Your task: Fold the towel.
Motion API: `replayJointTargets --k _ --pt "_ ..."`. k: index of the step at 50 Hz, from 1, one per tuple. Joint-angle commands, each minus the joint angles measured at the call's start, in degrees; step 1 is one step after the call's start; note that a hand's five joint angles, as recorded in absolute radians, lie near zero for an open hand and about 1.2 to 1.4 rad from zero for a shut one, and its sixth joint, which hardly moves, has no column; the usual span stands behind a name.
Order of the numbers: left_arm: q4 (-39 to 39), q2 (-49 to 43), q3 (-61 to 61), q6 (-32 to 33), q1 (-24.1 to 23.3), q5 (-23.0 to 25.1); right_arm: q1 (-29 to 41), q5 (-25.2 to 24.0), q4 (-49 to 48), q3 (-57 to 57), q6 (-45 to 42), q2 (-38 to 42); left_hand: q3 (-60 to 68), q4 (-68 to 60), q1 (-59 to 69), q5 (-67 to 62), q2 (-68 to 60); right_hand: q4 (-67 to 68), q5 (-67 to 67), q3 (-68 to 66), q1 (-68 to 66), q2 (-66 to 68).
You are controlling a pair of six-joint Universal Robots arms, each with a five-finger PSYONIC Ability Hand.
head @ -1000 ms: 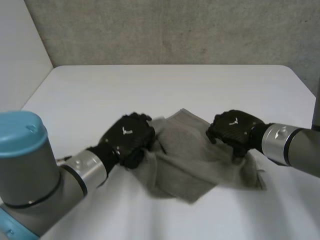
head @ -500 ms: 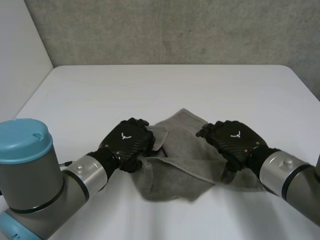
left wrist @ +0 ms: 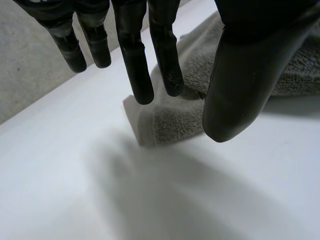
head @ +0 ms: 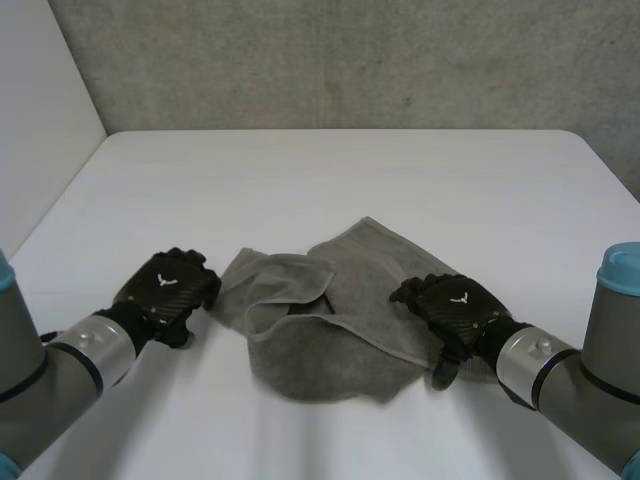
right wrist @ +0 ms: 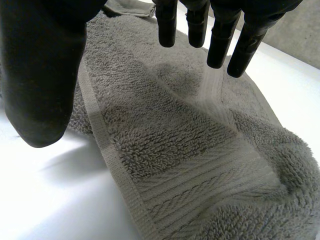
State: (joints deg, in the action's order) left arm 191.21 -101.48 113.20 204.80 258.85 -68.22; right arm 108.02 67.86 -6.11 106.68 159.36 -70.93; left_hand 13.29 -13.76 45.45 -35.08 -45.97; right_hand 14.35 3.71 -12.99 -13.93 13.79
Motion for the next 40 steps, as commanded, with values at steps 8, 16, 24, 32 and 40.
replayJointTargets --k 8,16,24,32,40 --pt "-0.92 5.68 -1.14 -7.39 -7.75 2.65 0.26 2.10 -3.11 1.78 -0.19 0.53 -3.29 3.76 -12.02 11.65 12.54 -4.35 10.99 2.99 -10.76 10.91" --pt "-1.19 3.93 -2.72 -9.15 -11.26 2.48 0.43 2.54 -4.35 1.78 -2.20 1.84 -3.29 3.76 -13.37 13.00 13.89 -4.35 19.39 2.99 -19.16 19.31" --pt "-1.10 1.81 -2.81 -9.15 -11.35 2.39 0.08 5.61 -4.27 1.78 -6.69 3.08 -3.29 3.76 -13.37 13.00 13.89 -4.35 39.55 2.99 -39.32 39.47" --pt "-0.75 0.06 -4.03 -8.98 -11.79 2.04 0.08 5.01 -3.74 2.48 -6.87 2.11 -3.29 3.76 -13.53 13.17 14.06 -4.35 58.10 2.99 -57.87 58.02" --pt "-0.66 -3.46 -6.50 -8.80 -12.76 0.90 -1.49 3.25 -1.81 4.33 -8.18 -3.42 -3.29 3.76 -13.20 12.83 13.72 -4.35 58.45 2.99 -58.22 58.37"
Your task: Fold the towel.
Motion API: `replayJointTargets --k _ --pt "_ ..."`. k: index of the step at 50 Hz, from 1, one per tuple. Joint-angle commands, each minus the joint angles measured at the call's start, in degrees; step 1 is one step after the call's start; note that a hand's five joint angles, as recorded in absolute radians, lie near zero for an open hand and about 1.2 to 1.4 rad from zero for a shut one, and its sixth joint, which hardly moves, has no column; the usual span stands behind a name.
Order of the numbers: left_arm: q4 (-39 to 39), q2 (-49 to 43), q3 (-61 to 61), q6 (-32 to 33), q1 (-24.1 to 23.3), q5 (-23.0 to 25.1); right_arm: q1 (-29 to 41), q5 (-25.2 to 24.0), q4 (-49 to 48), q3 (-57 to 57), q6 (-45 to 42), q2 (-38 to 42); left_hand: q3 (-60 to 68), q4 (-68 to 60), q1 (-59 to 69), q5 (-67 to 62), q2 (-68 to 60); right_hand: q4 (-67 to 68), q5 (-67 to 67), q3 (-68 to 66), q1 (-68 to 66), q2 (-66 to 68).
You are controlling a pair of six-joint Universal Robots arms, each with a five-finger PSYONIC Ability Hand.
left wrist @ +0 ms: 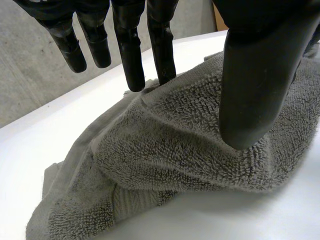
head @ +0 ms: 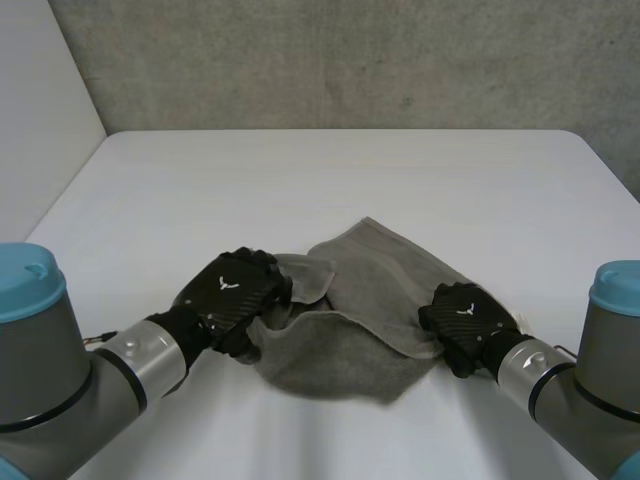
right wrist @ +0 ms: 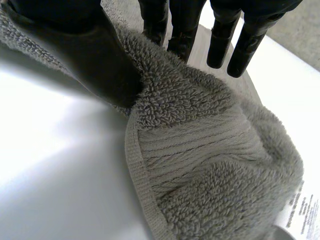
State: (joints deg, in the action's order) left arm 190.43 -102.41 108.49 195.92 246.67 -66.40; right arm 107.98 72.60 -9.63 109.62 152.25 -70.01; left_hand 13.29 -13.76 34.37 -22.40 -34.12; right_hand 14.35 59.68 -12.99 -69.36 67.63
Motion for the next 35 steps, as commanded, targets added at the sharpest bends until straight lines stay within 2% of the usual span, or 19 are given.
replayJointTargets --k 1,7,10,11,12,13,14,15,17,35 --pt "0.21 -2.96 -2.31 0.07 -0.75 -1.18 -2.50 -2.28 2.85 1.65 -1.25 -5.30 -3.29 3.76 -1.79 -0.18 1.54 -4.35 2.31 2.99 -2.63 4.36" --pt "0.21 -4.64 -3.54 -0.01 -2.16 -1.18 -4.27 -6.94 5.67 2.18 -1.34 -6.37 -3.29 3.76 -0.78 -1.19 0.53 -4.35 -0.20 2.99 -0.12 1.85" --pt "0.21 -5.95 -4.25 0.43 -3.74 -1.27 -4.53 -7.30 5.68 2.26 -1.34 -6.28 -3.29 3.76 3.09 -5.06 -3.34 -4.35 -2.23 2.99 1.91 -0.18" --pt "0.21 -6.56 -4.25 0.43 -4.09 -1.53 -5.05 -7.47 5.76 2.26 -1.34 -6.37 -3.29 3.76 11.42 -13.39 -11.67 -4.35 -8.89 2.99 8.58 -6.84" --pt "0.12 -7.00 -4.25 0.51 -4.18 -1.97 -5.41 -7.56 5.85 2.35 -1.34 -6.37 -3.29 3.76 24.66 -26.63 -24.91 -4.35 -22.62 2.99 22.30 -20.57" --pt "0.12 -7.01 -4.25 0.51 -4.18 -1.97 -5.41 -7.56 5.85 2.35 -1.34 -6.37 -3.29 3.76 24.79 -26.76 -25.04 -4.35 -22.75 2.99 22.43 -20.70" --pt "0.03 -7.27 -4.25 0.51 -4.18 -2.50 -5.67 -7.65 6.03 2.35 -1.34 -6.37 -3.29 3.76 34.45 -36.42 -34.70 -4.35 -35.74 2.99 35.43 -33.69" --pt "-0.14 -7.27 -4.25 0.51 -4.18 -2.76 -5.67 -7.73 6.12 2.44 -1.52 -6.28 -3.29 3.76 42.04 -44.01 -42.29 -4.35 -41.37 2.99 41.05 -39.32" --pt "-0.32 -7.10 -4.25 0.51 -4.09 -2.94 -5.76 -7.91 6.12 2.53 -1.52 -6.19 -3.29 3.76 45.59 -47.56 -45.84 -4.35 -42.26 2.99 41.94 -40.21" --pt "-0.50 -1.65 -4.34 -0.37 -3.83 -3.20 -6.11 -7.73 4.45 3.93 -1.43 -5.66 -3.29 3.76 45.63 -47.60 -45.88 -4.35 -41.43 2.99 41.11 -39.38"
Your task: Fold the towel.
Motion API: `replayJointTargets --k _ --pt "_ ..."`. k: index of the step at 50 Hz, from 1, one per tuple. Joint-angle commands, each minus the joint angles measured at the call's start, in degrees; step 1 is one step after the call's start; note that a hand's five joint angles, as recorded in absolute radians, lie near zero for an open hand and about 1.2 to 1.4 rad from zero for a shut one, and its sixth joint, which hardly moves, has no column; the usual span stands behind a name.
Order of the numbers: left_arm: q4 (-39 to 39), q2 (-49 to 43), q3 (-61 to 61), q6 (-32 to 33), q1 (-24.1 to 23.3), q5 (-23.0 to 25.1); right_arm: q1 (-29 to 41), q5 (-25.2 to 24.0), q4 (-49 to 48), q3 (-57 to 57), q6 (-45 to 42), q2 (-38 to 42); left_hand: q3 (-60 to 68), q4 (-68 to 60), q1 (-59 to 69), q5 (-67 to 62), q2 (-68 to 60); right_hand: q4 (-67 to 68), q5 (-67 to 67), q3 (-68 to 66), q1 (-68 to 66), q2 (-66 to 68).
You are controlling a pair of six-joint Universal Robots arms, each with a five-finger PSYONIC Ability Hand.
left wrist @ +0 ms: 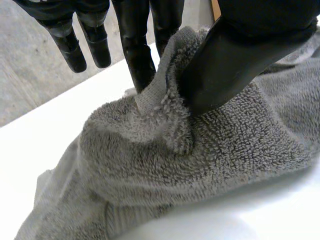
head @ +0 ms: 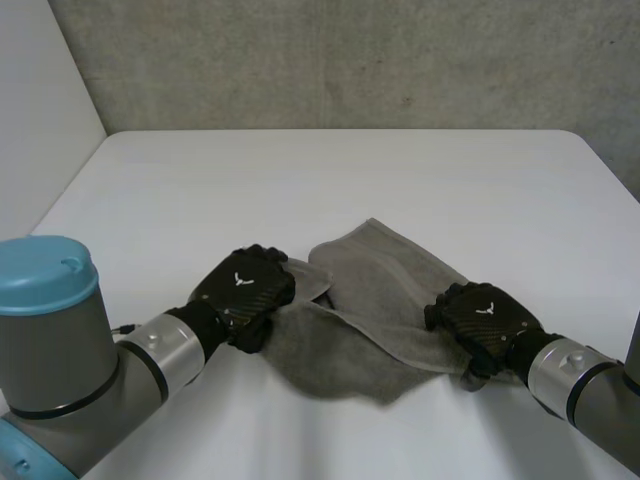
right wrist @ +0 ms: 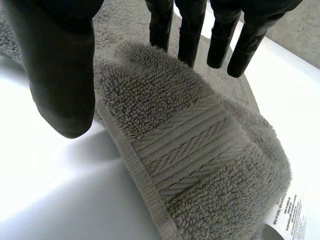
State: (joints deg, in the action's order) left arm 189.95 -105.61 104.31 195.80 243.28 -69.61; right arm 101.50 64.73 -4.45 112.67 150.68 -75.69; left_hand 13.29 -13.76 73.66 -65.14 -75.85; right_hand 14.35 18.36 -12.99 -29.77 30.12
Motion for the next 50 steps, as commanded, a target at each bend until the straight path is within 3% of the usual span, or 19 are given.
replayJointTargets --k 1,3,8,10,12,20,24,28,30,32,39,50 --pt "-0.02 1.81 -0.25 -0.33 -0.52 0.00 0.36 0.57 -1.44 1.06 0.14 0.01 -3.29 3.76 6.34 -4.86 -4.15 -4.35 0.22 2.99 1.19 -1.54" --pt "0.07 1.90 -0.34 -0.33 -0.52 0.00 0.45 0.83 -2.06 1.15 0.14 0.01 -3.29 3.76 6.34 -4.86 -4.15 -4.35 1.57 2.99 -0.16 -0.19" --pt "0.07 1.90 -0.34 -0.42 0.00 0.00 0.10 1.10 -3.20 1.06 0.06 0.45 -3.29 3.76 6.34 -4.86 -4.15 -4.35 21.25 2.99 -19.84 19.49" --pt "-0.02 1.90 0.10 -0.42 0.62 0.00 -0.34 0.93 -2.85 0.45 -0.12 0.28 -3.29 3.76 6.34 -4.86 -4.15 -4.35 44.84 2.99 -43.43 43.08" --pt "-0.11 1.90 0.45 -0.42 1.23 0.00 -0.43 0.66 -2.76 0.18 -0.12 -0.33 -3.29 3.76 6.34 -4.86 -4.15 -4.35 51.57 2.99 -50.16 49.81" --pt "-0.81 4.45 1.51 -0.68 4.04 0.17 -0.08 -0.48 3.38 -4.64 0.84 -10.35 -3.29 3.76 6.34 -4.86 -4.15 -4.35 51.64 2.99 -50.23 49.88" --pt "-0.81 4.80 1.07 -0.68 4.13 0.17 0.19 -3.38 7.42 -8.42 0.67 -6.78 -3.29 3.76 6.34 -4.86 -4.15 -4.35 51.64 2.99 -50.23 49.88" --pt "-0.90 4.80 0.63 -0.77 4.13 0.09 0.54 -3.04 9.71 -10.71 -0.29 -2.03 -3.29 3.76 6.34 -4.86 -4.15 -4.35 51.64 2.99 -50.23 49.88" --pt "-0.81 4.71 0.63 -0.77 4.13 0.17 0.45 -2.68 10.86 -11.16 -1.34 -0.87 -3.29 3.76 6.34 -4.86 -4.15 -4.35 14.38 2.99 -12.97 12.62" --pt "-0.72 4.45 0.81 -0.77 4.13 0.17 0.28 -2.59 10.51 -10.99 -1.79 -0.43 -3.29 3.76 6.34 -4.86 -4.15 -4.35 8.36 2.99 -6.95 6.60" --pt "-0.55 3.83 0.98 -0.86 4.13 0.17 0.98 -2.33 4.97 -9.31 -0.38 1.42 -3.29 3.76 6.34 -4.86 -4.15 -4.35 8.80 2.99 -7.40 7.04" --pt "-0.37 3.39 0.63 -0.86 3.52 0.17 8.26 -0.31 1.55 -8.79 5.84 3.88 -3.29 3.76 6.34 -4.86 -4.15 -4.35 4.11 2.99 -2.70 2.35"
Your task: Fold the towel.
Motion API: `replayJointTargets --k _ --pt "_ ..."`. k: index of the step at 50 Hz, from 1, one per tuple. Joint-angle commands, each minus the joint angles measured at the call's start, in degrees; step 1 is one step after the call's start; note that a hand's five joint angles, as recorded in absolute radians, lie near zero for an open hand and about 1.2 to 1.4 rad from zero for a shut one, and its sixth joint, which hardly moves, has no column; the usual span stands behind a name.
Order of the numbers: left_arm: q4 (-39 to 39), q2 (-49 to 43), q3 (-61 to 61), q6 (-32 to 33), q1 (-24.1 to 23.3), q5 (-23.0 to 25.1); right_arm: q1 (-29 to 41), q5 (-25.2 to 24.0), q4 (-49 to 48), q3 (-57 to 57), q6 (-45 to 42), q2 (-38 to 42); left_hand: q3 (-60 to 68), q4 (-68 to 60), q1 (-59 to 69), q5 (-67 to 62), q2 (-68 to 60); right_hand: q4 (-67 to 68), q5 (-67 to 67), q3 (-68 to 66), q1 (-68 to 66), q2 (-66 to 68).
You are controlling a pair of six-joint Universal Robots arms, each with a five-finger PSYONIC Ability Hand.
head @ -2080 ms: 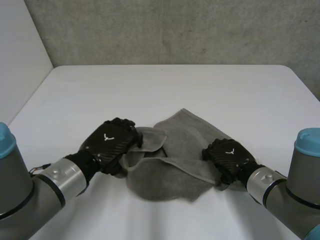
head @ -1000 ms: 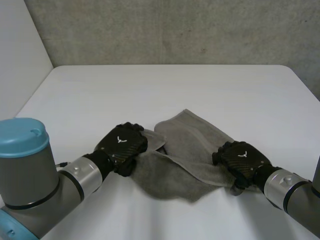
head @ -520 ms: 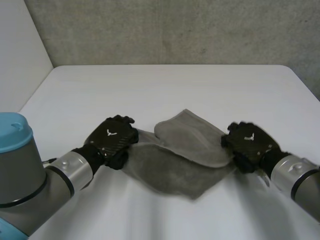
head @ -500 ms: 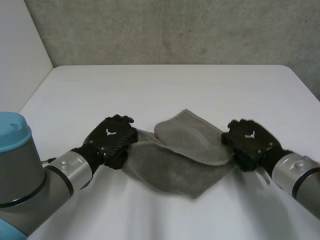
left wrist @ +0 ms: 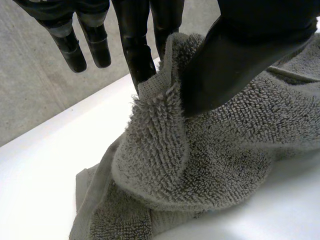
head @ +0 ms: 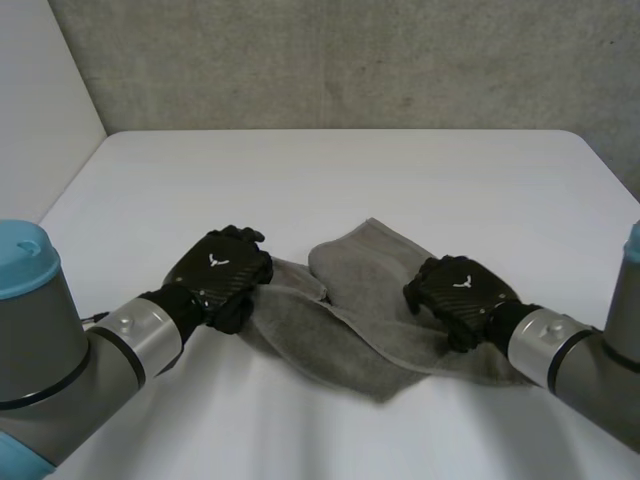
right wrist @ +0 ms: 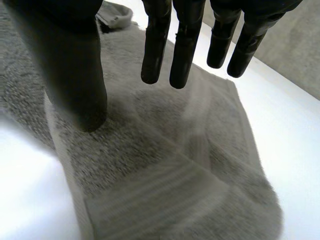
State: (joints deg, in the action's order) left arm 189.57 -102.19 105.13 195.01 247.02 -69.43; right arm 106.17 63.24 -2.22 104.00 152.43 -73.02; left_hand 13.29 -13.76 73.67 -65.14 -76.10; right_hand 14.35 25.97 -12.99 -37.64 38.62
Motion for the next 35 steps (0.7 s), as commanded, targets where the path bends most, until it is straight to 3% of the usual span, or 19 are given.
replayJointTargets --k 1,7,9,12,21,26,29,31,32,33,35 --pt "0.01 0.06 -0.19 -0.07 -0.31 0.00 4.57 1.10 -0.76 -0.12 5.67 1.22 -3.29 3.76 6.33 -4.86 -3.90 -4.35 -4.01 2.99 5.68 -6.67" --pt "-0.16 0.68 -0.19 -1.21 -0.40 0.00 6.25 1.89 -2.26 -0.73 12.98 1.22 -3.29 3.76 6.33 -4.86 -3.90 -4.35 -5.70 2.99 7.37 -8.35" --pt "-0.42 1.55 -0.19 -3.49 -0.66 0.00 7.21 3.29 -3.92 -1.52 18.31 1.22 -3.29 3.76 6.33 -4.86 -3.90 -4.35 -16.76 2.99 18.43 -19.41" --pt "-0.43 3.83 -0.19 -5.25 -1.37 0.09 8.17 3.38 -4.19 -2.48 22.72 1.31 -3.29 3.76 6.33 -4.86 -3.90 -4.35 -19.32 2.99 20.98 -21.97" --pt "-0.43 6.83 -0.01 -6.05 -2.51 0.09 11.70 3.38 -4.54 -6.00 31.53 2.62 -3.29 3.76 6.33 -4.86 -3.90 -4.35 -18.48 2.99 20.15 -21.14" --pt "-0.43 7.09 -0.01 -6.05 -2.42 0.00 12.49 3.12 -3.84 -9.78 34.16 7.98 -3.29 3.76 6.33 -4.86 -3.90 -4.35 -14.11 2.99 15.78 -16.76" --pt "-0.34 7.09 0.16 -6.05 -2.34 0.09 12.40 3.12 -3.67 -11.37 34.60 11.15 -3.29 3.76 6.33 -4.86 -3.90 -4.35 -5.03 2.99 6.70 -7.68" --pt "-0.25 7.09 0.60 -5.96 -1.90 0.09 11.88 2.33 -3.14 -11.89 34.60 12.29 -3.29 3.76 6.33 -4.86 -3.90 -4.35 23.24 2.99 -21.58 20.59" --pt "-0.25 7.09 0.60 -5.96 -1.90 0.09 11.87 2.33 -3.14 -11.89 34.60 12.29 -3.29 3.76 6.33 -4.86 -3.90 -4.35 23.40 2.99 -21.73 20.75" --pt "-0.16 6.92 0.86 -5.87 -1.81 0.09 11.44 1.28 -2.79 -11.46 34.60 11.77 -3.29 3.76 6.33 -4.86 -3.90 -4.35 35.89 2.99 -34.22 33.24" --pt "-0.16 6.74 0.95 -5.87 -1.63 0.09 11.26 0.06 -2.61 -10.84 34.60 10.55 -3.29 3.76 6.33 -4.86 -3.90 -4.35 43.95 2.99 -42.28 41.30"
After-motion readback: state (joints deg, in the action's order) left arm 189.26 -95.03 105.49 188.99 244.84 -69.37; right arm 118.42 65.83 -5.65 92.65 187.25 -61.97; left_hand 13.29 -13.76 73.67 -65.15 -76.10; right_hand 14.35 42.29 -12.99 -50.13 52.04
